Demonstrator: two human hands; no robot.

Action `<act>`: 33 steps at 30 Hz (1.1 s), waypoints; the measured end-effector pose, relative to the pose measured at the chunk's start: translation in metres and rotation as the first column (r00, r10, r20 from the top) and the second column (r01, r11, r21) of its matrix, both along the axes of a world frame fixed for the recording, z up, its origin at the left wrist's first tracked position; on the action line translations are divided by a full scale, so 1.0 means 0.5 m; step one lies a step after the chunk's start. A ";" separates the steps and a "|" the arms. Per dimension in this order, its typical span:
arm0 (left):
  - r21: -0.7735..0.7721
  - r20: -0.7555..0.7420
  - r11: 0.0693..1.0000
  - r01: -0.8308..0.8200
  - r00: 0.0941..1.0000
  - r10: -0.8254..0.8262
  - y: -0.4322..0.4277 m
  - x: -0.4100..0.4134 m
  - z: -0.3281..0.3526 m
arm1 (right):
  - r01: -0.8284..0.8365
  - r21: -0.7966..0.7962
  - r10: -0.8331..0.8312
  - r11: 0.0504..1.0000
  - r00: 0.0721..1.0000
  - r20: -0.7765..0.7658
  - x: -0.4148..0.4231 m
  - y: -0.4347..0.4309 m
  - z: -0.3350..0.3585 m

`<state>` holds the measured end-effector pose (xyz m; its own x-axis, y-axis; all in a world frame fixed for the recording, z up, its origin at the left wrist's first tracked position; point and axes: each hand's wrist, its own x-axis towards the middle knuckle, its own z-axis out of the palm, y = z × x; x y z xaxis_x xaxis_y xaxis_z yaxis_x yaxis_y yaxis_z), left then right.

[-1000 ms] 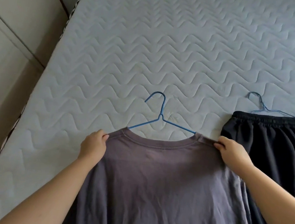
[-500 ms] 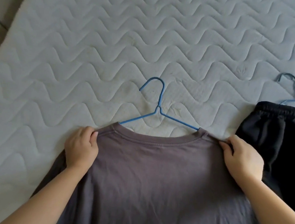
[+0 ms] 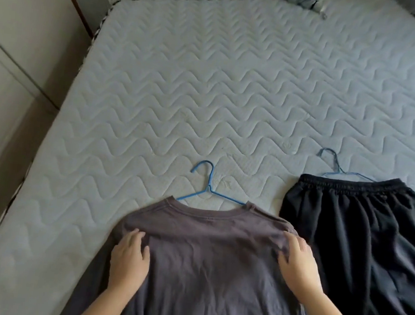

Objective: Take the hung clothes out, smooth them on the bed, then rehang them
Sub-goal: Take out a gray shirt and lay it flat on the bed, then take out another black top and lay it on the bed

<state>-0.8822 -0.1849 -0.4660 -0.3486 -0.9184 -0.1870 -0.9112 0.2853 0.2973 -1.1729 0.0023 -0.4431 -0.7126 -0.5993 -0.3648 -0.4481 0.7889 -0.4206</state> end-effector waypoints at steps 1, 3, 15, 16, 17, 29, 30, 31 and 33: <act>0.047 -0.086 0.997 -0.053 0.995 0.057 0.040 0.015 0.022 | 0.038 0.005 -0.038 0.999 0.997 0.067 0.026 0.035 0.017; 0.197 -0.195 0.965 -0.172 0.958 0.210 0.122 0.045 0.072 | 0.093 -0.002 -0.091 0.996 0.981 0.174 0.086 0.114 0.040; 0.541 -0.006 0.733 -0.413 0.869 0.495 0.513 0.336 0.280 | 0.329 0.112 -0.346 0.938 0.849 0.399 0.356 0.490 0.173; 0.530 0.007 0.735 -0.423 0.869 0.495 0.537 0.364 0.291 | 0.281 0.142 -0.314 0.949 0.856 0.410 0.367 0.510 0.183; 0.523 0.018 0.734 -0.433 0.867 0.498 0.559 0.389 0.305 | 0.225 0.173 -0.278 0.959 0.861 0.425 0.375 0.529 0.189; 0.584 0.102 0.617 -0.528 0.801 0.590 0.762 0.615 0.355 | -0.045 0.340 -0.089 0.939 0.924 0.371 0.421 0.667 0.275; 0.599 0.113 0.609 -0.520 0.808 0.579 0.774 0.632 0.354 | -0.063 0.335 -0.068 0.940 0.929 0.364 0.436 0.667 0.286; 0.614 0.129 0.597 -0.516 0.812 0.570 0.785 0.650 0.357 | -0.083 0.327 -0.039 0.941 0.936 0.350 0.451 0.669 0.289; 0.639 0.144 0.583 -0.502 0.823 0.550 0.807 0.695 0.361 | -0.121 0.324 0.004 0.938 0.940 0.341 0.493 0.667 0.297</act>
